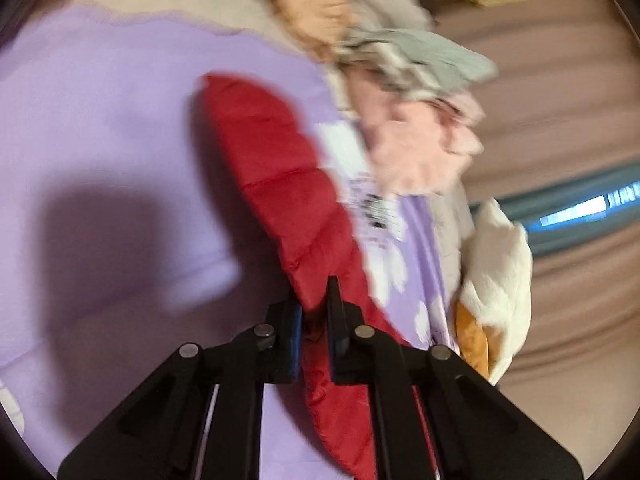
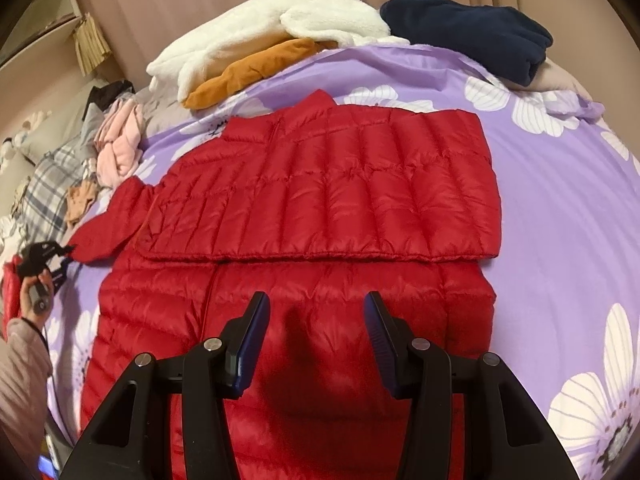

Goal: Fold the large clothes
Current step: 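Grasp the other sleeve cuff with the left gripper and lift it, then fold the held sleeve across the jacket body and release it with the left gripper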

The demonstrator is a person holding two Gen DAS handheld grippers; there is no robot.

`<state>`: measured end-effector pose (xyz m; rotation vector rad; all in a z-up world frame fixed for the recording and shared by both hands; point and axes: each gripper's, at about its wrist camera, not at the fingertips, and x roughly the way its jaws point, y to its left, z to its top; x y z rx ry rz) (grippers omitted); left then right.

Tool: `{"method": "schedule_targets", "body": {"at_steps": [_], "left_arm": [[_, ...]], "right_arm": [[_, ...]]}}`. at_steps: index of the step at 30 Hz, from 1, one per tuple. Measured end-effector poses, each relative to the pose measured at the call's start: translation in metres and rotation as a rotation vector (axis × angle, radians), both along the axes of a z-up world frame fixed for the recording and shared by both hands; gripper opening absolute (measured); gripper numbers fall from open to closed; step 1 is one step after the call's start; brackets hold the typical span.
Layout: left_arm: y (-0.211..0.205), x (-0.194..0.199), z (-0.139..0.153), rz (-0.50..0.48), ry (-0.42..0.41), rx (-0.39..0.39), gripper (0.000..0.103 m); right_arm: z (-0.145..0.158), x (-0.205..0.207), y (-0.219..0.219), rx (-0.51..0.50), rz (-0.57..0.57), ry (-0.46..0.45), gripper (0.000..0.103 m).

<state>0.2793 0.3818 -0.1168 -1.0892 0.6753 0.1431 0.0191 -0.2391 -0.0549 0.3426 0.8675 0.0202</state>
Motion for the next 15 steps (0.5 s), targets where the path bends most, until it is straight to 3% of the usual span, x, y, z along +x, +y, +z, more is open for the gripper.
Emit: {"method": "schedule_targets", "body": {"at_steps": [5,8,11,15], "left_arm": [[-0.068,0.003,0.079,-0.183,-0.116,0.273,0.007],[-0.130,-0.002,0.123,-0.327,-0.205,0.425,0.007],[-0.195,-0.014,0.151,-0.461,-0.280,0.547,0.008],[-0.280,-0.037,0.165,-0.640,-0.340,0.656,0.011]], "right_arm": [[-0.002,-0.005,0.001,0.008,-0.008,0.001,0.049],[-0.001,-0.011,0.000,0.023,-0.008,-0.011,0.049],[0.002,-0.018,-0.003,0.031,-0.011,-0.024,0.049],[0.004,-0.028,-0.010,0.048,-0.031,-0.035,0.049]]}}
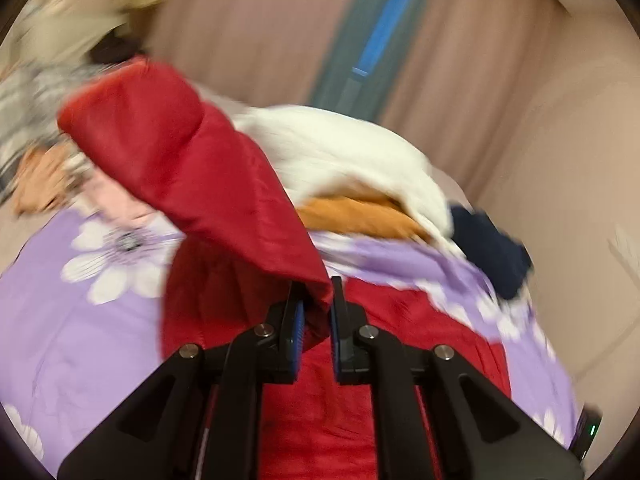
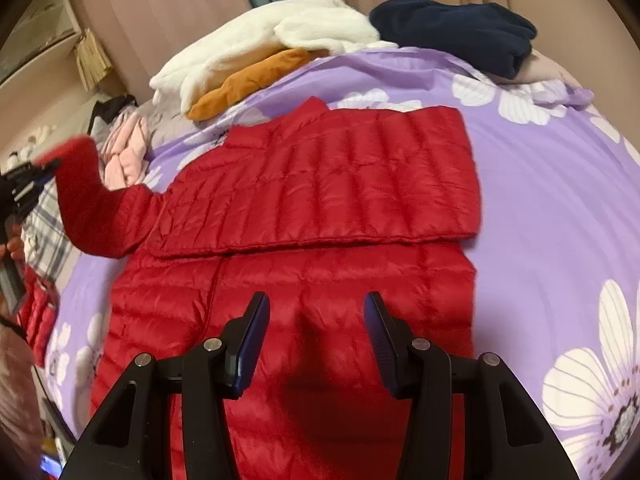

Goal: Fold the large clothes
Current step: 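Fold the held sleeve across the jacket body and release it with the left gripper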

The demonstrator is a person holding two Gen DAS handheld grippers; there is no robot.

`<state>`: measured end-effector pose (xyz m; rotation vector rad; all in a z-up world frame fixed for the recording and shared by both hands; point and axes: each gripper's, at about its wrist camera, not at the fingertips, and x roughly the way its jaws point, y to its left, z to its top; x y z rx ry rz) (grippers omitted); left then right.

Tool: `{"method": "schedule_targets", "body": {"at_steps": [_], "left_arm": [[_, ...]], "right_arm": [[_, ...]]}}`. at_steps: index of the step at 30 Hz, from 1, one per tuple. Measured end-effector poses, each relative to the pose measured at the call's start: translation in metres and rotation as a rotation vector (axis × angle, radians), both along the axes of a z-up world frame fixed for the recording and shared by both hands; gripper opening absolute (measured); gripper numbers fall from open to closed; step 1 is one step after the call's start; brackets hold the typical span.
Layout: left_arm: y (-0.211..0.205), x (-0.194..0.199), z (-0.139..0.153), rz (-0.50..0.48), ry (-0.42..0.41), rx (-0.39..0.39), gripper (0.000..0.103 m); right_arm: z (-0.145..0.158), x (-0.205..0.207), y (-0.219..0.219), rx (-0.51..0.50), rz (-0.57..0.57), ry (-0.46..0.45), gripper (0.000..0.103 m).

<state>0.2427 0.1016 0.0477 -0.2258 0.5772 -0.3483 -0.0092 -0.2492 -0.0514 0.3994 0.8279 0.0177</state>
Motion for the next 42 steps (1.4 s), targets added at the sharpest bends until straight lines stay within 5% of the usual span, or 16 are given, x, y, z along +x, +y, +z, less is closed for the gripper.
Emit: {"method": "schedule_targets", "body": {"at_steps": [5,10,14,16,18,20,21,25,34,35,37,42], "left_arm": [[-0.114,-0.024,-0.020,-0.201,-0.010,0.210,0.011],[-0.198,-0.028,-0.079,-0.354,0.098,0.361,0.011],[-0.235,-0.031,-0.121,-0.418,0.214,0.402,0.014],[-0.238,-0.028,-0.133,-0.429,0.265,0.385,0.016],[-0.236,-0.027,-0.138,-0.437,0.302,0.357,0.026],[-0.223,-0.030,-0.136,-0.431,0.319,0.320,0.055],[-0.213,-0.033,-0.132,-0.423,0.316,0.298,0.060],[-0.171,-0.044,-0.120,-0.372,0.304,0.219,0.067],[-0.067,-0.019,-0.121,-0.084,0.342,0.136,0.068],[-0.060,-0.015,-0.120,-0.064,0.345,0.130,0.068],[-0.052,-0.010,-0.119,-0.039,0.344,0.121,0.068],[-0.049,-0.003,-0.116,-0.026,0.340,0.109,0.068]], "right_arm": [[-0.001,-0.015,-0.019,0.036,-0.052,-0.014,0.049],[-0.006,-0.028,-0.041,0.087,-0.112,-0.015,0.049],[-0.011,-0.033,-0.058,0.134,-0.160,-0.012,0.051],[-0.014,-0.033,-0.065,0.163,-0.180,-0.015,0.060],[-0.014,-0.030,-0.071,0.193,-0.187,-0.022,0.061],[-0.014,-0.022,-0.075,0.233,-0.179,-0.031,0.062],[-0.015,-0.017,-0.077,0.255,-0.178,-0.034,0.063],[-0.017,0.012,-0.076,0.325,-0.156,-0.046,0.064],[-0.028,0.082,-0.065,0.366,-0.137,-0.002,0.065],[-0.030,0.085,-0.063,0.375,-0.136,0.007,0.061],[-0.027,0.085,-0.055,0.346,-0.101,0.001,0.023],[-0.001,0.051,-0.055,0.304,-0.059,-0.082,0.012]]}}
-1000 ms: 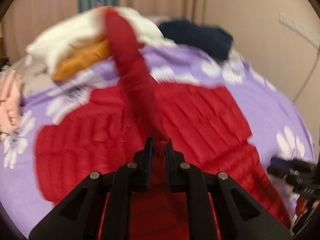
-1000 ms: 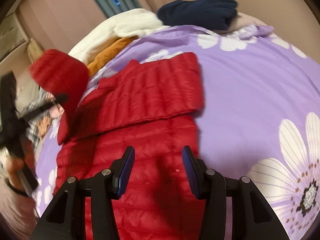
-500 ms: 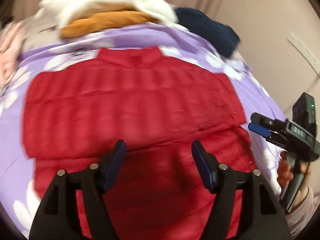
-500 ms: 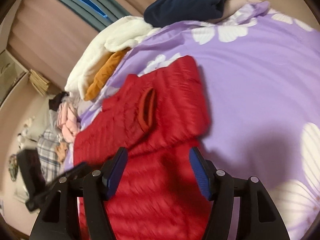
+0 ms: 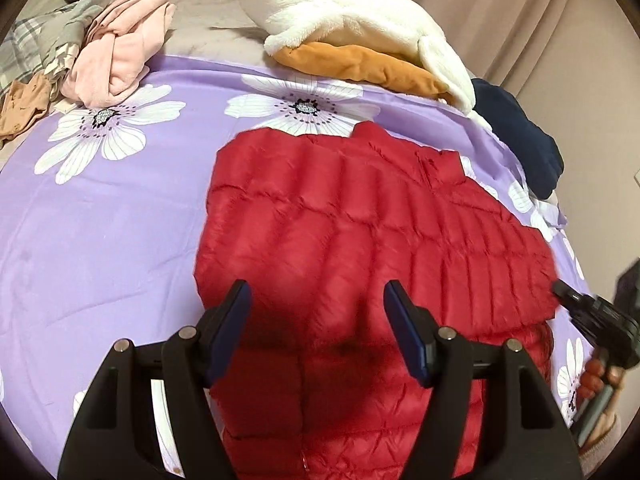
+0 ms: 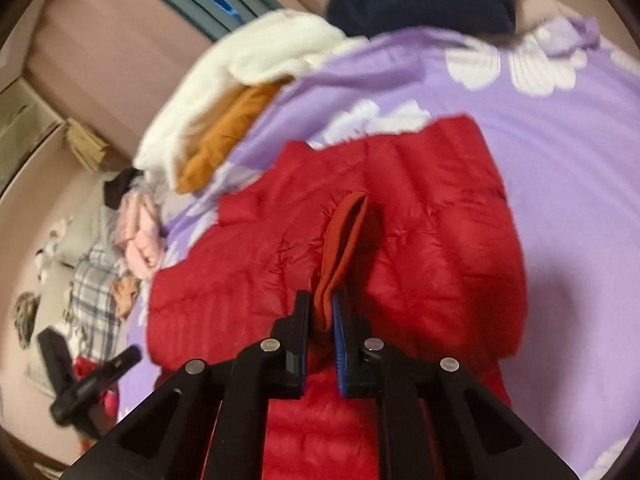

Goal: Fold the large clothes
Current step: 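Fold the held sleeve across the jacket body and release it with the left gripper, then grasp the jacket hem with both grippers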

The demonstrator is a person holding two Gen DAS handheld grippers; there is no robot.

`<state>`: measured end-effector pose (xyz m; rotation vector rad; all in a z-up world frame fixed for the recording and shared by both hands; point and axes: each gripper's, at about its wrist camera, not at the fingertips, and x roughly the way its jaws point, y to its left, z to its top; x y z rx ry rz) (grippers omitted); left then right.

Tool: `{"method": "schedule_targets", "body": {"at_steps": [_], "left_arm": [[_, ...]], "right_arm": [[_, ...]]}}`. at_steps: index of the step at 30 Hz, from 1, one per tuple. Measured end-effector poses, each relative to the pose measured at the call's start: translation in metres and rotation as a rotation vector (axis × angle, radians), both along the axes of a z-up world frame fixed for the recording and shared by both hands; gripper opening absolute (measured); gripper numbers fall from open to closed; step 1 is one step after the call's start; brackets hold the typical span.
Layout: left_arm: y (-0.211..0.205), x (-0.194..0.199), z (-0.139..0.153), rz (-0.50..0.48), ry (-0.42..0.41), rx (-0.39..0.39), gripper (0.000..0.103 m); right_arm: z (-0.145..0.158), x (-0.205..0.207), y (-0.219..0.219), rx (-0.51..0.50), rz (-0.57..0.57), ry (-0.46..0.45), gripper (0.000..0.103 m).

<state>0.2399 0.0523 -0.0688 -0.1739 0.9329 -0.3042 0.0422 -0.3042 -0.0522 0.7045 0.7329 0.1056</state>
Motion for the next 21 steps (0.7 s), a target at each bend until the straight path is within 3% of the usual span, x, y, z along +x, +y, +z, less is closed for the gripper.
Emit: {"method": "schedule_targets", "body": {"at_steps": [3,5,7,9,10,12,15,17,21], "left_arm": [[0.000,0.002,-0.004,-0.011,0.014,0.010,0.068],[-0.005,0.009,-0.011,-0.013,0.038,0.043,0.068],[-0.006,0.008,-0.011,-0.013,0.035,0.054,0.068],[-0.007,0.005,-0.005,-0.018,0.000,0.051,0.068],[-0.009,0.004,-0.001,-0.019,-0.026,0.058,0.068],[-0.014,0.006,0.001,-0.022,-0.051,0.090,0.068],[-0.027,0.011,-0.007,-0.037,-0.059,0.158,0.063],[-0.037,0.016,-0.020,-0.048,-0.039,0.212,0.055],[-0.048,0.018,-0.042,-0.068,-0.011,0.283,0.055]], "right_arm": [[-0.001,-0.011,-0.007,-0.063,-0.030,0.034,0.012],[-0.017,-0.006,-0.010,-0.145,-0.030,0.143,0.012],[-0.027,-0.004,-0.014,-0.144,-0.033,0.227,0.025],[-0.018,-0.009,-0.012,-0.196,-0.060,0.207,0.035],[-0.003,-0.017,-0.008,-0.288,-0.101,0.167,0.040],[0.016,-0.025,0.002,-0.395,-0.142,0.082,0.040],[0.028,-0.022,0.020,-0.443,-0.066,-0.033,0.040],[0.016,-0.006,0.031,-0.461,-0.002,-0.008,0.040],[-0.018,0.013,0.038,-0.491,0.040,0.100,0.040]]}}
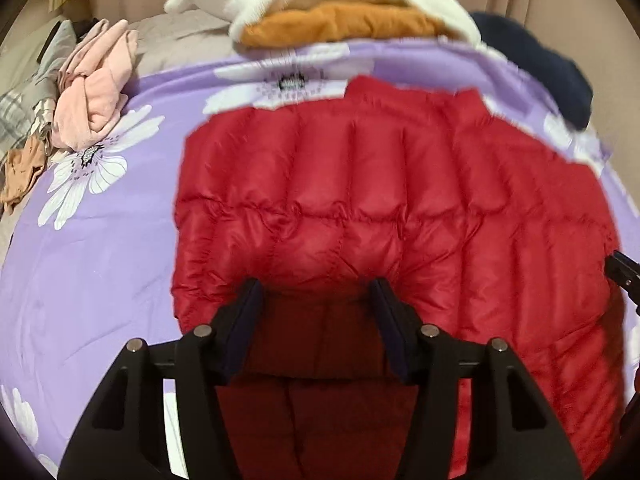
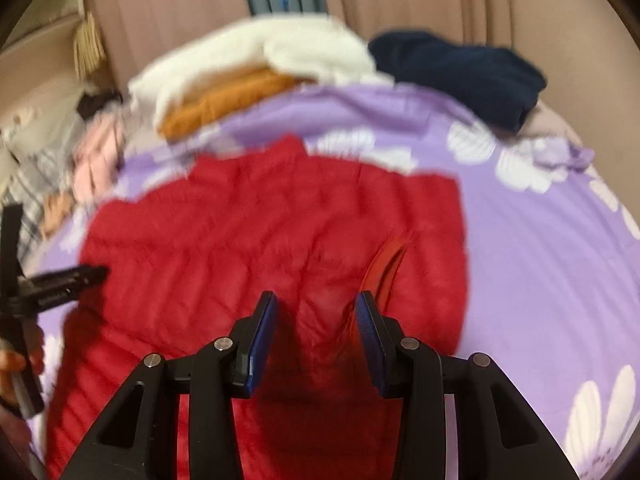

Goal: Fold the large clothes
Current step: 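Grasp the jacket hem with both grippers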

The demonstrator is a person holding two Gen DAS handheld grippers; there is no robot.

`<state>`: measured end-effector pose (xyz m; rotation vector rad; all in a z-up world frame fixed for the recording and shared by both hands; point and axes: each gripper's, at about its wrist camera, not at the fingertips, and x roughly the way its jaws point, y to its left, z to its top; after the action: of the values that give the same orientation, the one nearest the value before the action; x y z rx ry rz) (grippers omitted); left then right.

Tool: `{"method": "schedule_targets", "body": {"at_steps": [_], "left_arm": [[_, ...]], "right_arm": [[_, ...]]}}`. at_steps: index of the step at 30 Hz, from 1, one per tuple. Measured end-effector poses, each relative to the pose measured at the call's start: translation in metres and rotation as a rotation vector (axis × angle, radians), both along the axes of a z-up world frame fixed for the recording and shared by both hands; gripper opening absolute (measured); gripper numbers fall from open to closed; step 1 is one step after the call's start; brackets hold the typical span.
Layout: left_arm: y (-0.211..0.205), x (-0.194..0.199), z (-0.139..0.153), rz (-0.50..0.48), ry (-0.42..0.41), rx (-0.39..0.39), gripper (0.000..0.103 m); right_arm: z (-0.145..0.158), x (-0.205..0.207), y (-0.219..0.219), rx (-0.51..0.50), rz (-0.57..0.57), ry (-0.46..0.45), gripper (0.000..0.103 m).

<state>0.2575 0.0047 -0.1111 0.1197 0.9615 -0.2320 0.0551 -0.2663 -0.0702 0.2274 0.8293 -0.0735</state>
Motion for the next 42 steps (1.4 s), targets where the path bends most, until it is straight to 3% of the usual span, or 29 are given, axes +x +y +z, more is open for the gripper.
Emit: {"method": "schedule_targets", "body": {"at_steps": [4,9,11,13,18,24,27,34,37,42], "left_arm": [[-0.002,0.001,-0.010,-0.014,0.003,0.025,0.056],[0.006,-0.004,-0.001,0.020,0.019,-0.010,0.057],[0.014,-0.016,0.007,0.032,0.019,-0.043,0.063],[0.024,-0.030,0.011,0.052,0.017,-0.062,0.072],[0.066,-0.078,0.016,0.109,0.034,-0.137,0.075],[0.107,-0.124,-0.001,0.177,0.125,-0.262,0.078],[0.117,-0.141,-0.015,0.190,0.191,-0.360,0.078],[0.115,-0.176,-0.022,0.127,0.251,-0.568,0.078],[0.112,-0.190,-0.023,0.101,0.273,-0.609,0.078],[0.120,-0.216,-0.028,0.093,0.320,-0.746,0.076]], "right_arm": [[-0.021,0.009,0.002,0.025,-0.008,0.036,0.040],[-0.014,0.008,-0.002,0.068,-0.005,0.043,0.040],[-0.002,-0.006,-0.006,0.111,-0.008,0.020,0.041],[0.009,-0.026,-0.008,0.140,-0.001,-0.017,0.048],[0.015,-0.070,-0.023,0.173,-0.034,-0.022,0.052],[0.004,-0.116,-0.047,0.240,-0.112,0.007,0.053],[-0.006,-0.133,-0.053,0.298,-0.134,0.024,0.061],[-0.037,-0.157,-0.045,0.487,-0.091,0.083,0.061],[-0.040,-0.169,-0.035,0.551,-0.040,0.079,0.061],[-0.046,-0.188,-0.020,0.650,0.029,0.095,0.061]]}}
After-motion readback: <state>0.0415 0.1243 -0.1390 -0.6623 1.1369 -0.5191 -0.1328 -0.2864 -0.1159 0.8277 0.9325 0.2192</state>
